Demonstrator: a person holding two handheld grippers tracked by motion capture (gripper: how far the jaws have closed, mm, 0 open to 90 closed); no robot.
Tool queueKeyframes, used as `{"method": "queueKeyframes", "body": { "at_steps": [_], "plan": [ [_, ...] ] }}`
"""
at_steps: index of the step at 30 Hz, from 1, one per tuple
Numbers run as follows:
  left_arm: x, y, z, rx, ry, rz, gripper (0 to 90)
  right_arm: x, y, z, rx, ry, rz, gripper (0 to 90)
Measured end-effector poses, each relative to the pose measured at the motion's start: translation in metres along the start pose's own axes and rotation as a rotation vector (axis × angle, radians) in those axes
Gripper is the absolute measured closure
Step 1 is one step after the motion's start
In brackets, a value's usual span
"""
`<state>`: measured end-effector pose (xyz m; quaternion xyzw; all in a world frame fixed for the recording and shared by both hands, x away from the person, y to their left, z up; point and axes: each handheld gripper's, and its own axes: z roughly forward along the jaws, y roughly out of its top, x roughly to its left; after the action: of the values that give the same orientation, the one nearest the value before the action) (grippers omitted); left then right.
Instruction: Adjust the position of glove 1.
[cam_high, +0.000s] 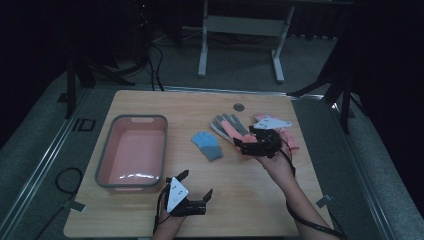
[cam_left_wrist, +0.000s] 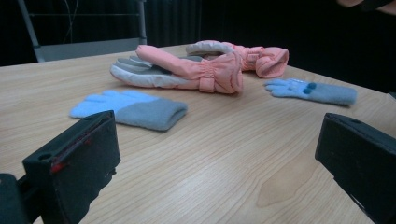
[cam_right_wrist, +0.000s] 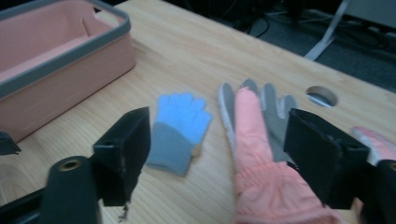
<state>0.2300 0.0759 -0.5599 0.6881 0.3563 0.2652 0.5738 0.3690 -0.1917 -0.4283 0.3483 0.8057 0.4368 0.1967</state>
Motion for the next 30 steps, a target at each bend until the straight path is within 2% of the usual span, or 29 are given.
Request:
{"method": "queueKeyframes", "body": {
  "at_steps": [4,11,17,19,23,24,25,30],
  "plan": [
    [0.000,0.000,0.000,0.002,0.001,0.002,0.0,0.004,0.000,0.017,0.005,0.026,0.004,29.7],
    [-0.001,0.000,0.000,0.003,-0.005,0.004,0.0,0.010,-0.001,0.051,0.037,0.041,-0.018,40.4],
    [-0.001,0.000,0.000,0.002,-0.009,0.005,0.0,0.010,-0.002,0.074,0.092,0.101,-0.026,52.4],
    [-0.001,0.000,0.000,0.004,-0.009,0.005,0.0,0.010,-0.003,0.083,0.102,0.123,-0.024,54.3],
    [-0.001,0.000,0.000,0.004,-0.012,0.008,0.0,0.010,-0.004,0.096,0.118,0.127,-0.015,57.5],
    [-0.001,0.000,0.000,0.004,-0.014,0.012,0.0,0.011,-0.005,0.105,0.126,0.142,-0.007,58.2],
    [-0.001,0.000,0.000,0.004,-0.014,0.012,0.0,0.011,-0.005,0.105,0.126,0.142,-0.007,58.2],
    [-0.001,0.000,0.000,0.002,-0.017,0.012,0.0,0.015,-0.008,0.125,0.155,0.143,-0.031,60.9]
  ]
}}
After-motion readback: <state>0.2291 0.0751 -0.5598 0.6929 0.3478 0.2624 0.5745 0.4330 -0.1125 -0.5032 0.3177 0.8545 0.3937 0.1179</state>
